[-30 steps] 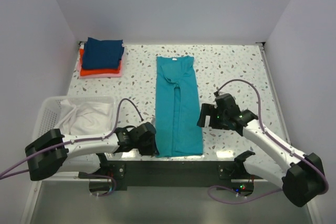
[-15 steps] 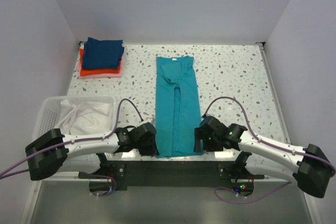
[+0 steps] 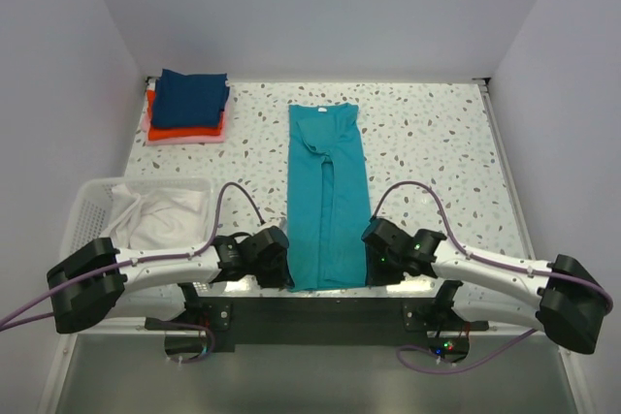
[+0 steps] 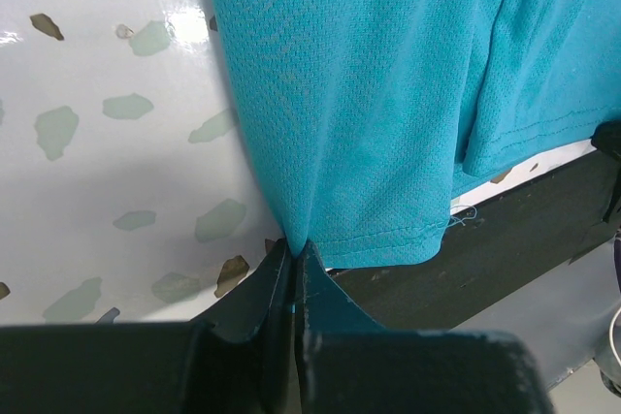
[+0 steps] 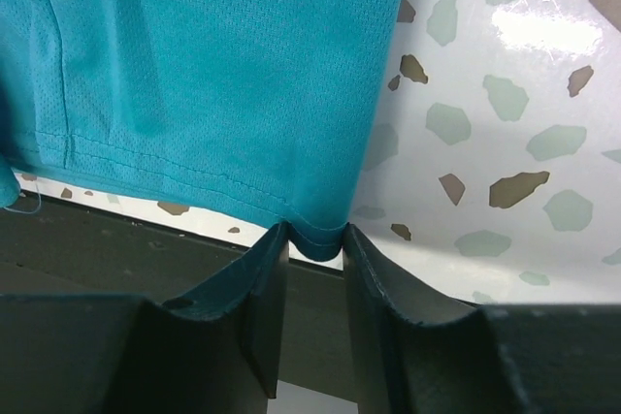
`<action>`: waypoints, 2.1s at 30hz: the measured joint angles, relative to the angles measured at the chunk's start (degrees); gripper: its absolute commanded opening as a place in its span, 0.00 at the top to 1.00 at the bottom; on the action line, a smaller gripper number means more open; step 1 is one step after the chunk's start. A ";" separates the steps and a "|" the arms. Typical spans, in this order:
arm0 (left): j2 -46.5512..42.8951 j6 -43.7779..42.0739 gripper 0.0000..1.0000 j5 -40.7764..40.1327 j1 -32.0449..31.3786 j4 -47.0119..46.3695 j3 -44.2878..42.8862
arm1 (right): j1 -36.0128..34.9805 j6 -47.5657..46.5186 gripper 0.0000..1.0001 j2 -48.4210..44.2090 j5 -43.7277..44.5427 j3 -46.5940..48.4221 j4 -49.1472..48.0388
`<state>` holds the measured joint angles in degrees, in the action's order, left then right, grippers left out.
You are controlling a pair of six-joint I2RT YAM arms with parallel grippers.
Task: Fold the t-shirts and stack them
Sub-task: Fold the tshirt
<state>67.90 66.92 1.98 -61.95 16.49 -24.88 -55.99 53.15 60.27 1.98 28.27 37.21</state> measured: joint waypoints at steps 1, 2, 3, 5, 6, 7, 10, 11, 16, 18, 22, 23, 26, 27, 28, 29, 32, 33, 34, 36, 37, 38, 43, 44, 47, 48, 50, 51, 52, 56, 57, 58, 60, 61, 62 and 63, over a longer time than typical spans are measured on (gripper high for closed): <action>0.02 0.00 1.00 0.00 0.00 0.04 0.00 | 0.00 0.07 0.68 -0.04 0.00 -0.02 -0.02; 0.00 0.00 1.00 0.00 0.00 0.09 -0.04 | 0.00 0.13 0.73 -0.07 0.00 -0.09 -0.17; 0.00 0.00 1.00 0.00 0.00 0.17 -0.07 | 0.00 0.20 0.75 -0.13 -0.09 -0.31 -0.57; -0.02 -0.02 1.00 0.00 0.00 0.33 -0.11 | 0.00 0.46 0.82 -0.26 -0.24 -0.90 -1.25; -0.04 -0.04 1.00 0.00 0.00 0.37 -0.13 | 0.00 0.46 0.84 -0.28 -0.39 -1.18 -1.70; -0.04 -0.07 1.00 0.00 0.00 0.44 -0.15 | 0.00 0.61 0.85 -0.28 -0.55 -1.40 -2.14; -0.04 -0.52 1.00 -0.02 0.00 1.11 -0.46 | 0.00 0.44 1.00 -0.37 -1.31 -1.57 -2.91; -0.04 -0.66 1.00 -0.13 0.00 1.64 -0.74 | -0.04 0.13 1.00 -0.48 -1.33 -1.49 -2.99; -0.28 -2.14 1.00 -0.74 -0.07 3.63 -3.45 | -0.22 -2.16 1.00 -2.14 0.66 2.54 -0.20; -0.44 -2.95 1.00 -1.38 -0.07 4.33 -4.96 | -0.22 -3.37 1.00 -2.60 1.79 5.33 0.28; -0.50 -4.85 1.00 -3.37 0.17 5.57 -9.33 | -0.22 -5.29 1.00 -2.45 3.56 9.33 0.35; -0.48 -5.35 1.00 -3.56 0.61 5.70 -10.47 | -0.22 -5.77 1.00 -2.27 4.26 10.08 0.50; -0.26 -7.50 1.00 -3.15 4.13 5.27 -13.11 | -0.20 -7.10 1.00 -1.29 6.71 12.28 0.74; -0.04 -8.11 1.00 -2.91 5.66 4.96 -13.64 | -0.17 -7.56 1.00 -0.94 7.63 13.07 0.83; 0.33 -8.83 1.00 -2.67 6.88 4.74 -14.14 | -0.02 -8.00 1.00 -0.61 8.26 13.92 0.81; 0.72 -9.40 1.00 -2.62 7.85 4.57 -14.49 | 0.22 -8.59 1.00 -0.37 9.14 14.78 0.72; 2.78 -11.65 1.00 -2.29 9.64 4.37 -16.33 | 1.81 -10.47 1.00 0.31 10.73 17.25 0.15; 3.58 -12.41 1.00 -2.16 10.16 4.37 -17.20 | 2.54 -10.99 1.00 0.50 11.02 17.77 -0.13; 4.44 -13.11 1.00 -1.97 10.54 4.39 -18.21 | 3.52 -11.72 1.00 0.83 11.08 18.32 -0.68; 5.88 -14.53 1.00 -1.60 11.69 4.17 -20.31 | 6.01 -13.03 1.00 1.55 10.88 19.21 -1.75; 6.49 -15.28 1.00 -1.49 12.41 4.07 -21.31 | 7.54 -13.66 1.00 2.03 10.47 19.52 -2.38; 6.95 -15.76 1.00 -1.36 13.18 3.91 -22.18 | 8.94 -14.29 1.00 2.47 10.36 19.78 -2.89; 9.25 -18.25 1.00 -0.42 17.09 3.67 -25.68 | 13.75 -16.90 1.00 5.14 9.99 21.57 -4.20; 9.90 -18.67 1.00 -0.24 17.84 3.67 -26.36 | 14.29 -17.42 1.00 5.77 9.88 22.18 -4.46; 11.87 -20.04 1.00 0.28 19.96 3.69 -28.22 | 16.11 -18.82 1.00 7.69 9.01 24.28 -5.33; 12.46 -20.33 1.00 0.48 20.63 3.69 -28.76 | 16.57 -19.17 1.00 8.17 8.92 24.79 -5.62; 13.64 -21.11 1.00 0.70 22.01 3.78 -29.90 | 17.88 -20.00 1.00 9.31 8.68 25.81 -6.12; 14.21 -21.44 1.00 0.83 22.69 3.80 -30.51 | 18.38 -20.48 1.00 10.03 8.48 26.43 -6.36; 14.78 -21.77 1.00 0.85 23.39 3.80 -31.19 | 19.21 -20.83 1.00 10.60 8.31 26.80 -6.60; 16.94 -23.21 1.00 0.98 25.62 4.04 -33.88 | 21.20 -21.97 1.00 13.42 6.86 28.57 -7.74; 17.64 -23.50 1.00 1.01 25.99 4.15 -34.75 | 21.59 -22.21 1.00 14.19 6.38 29.03 -7.96; 18.43 -23.78 1.00 1.05 26.36 4.17 -35.65 | 21.92 -22.40 1.00 14.91 5.95 29.46 -8.24; 19.69 -24.57 1.00 1.11 26.88 4.11 -37.07 | 22.64 -22.80 1.00 16.33 5.42 30.49 -8.52; 20.31 -24.74 1.00 1.25 27.21 4.13 -37.66 | 23.02 -22.95 1.00 17.05 5.03 31.06 -8.66; 20.79 -24.90 1.00 1.33 27.52 4.11 -38.07 | 23.43 -23.21 1.00 17.57 4.63 31.61 -8.70; 21.29 -25.20 1.00 1.38 27.85 4.17 -38.49 | 23.89 -23.37 1.00 18.08 4.35 32.02 -8.83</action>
<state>89.19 41.71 3.36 -34.11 20.67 -63.37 -32.10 29.78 78.35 6.33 60.29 28.38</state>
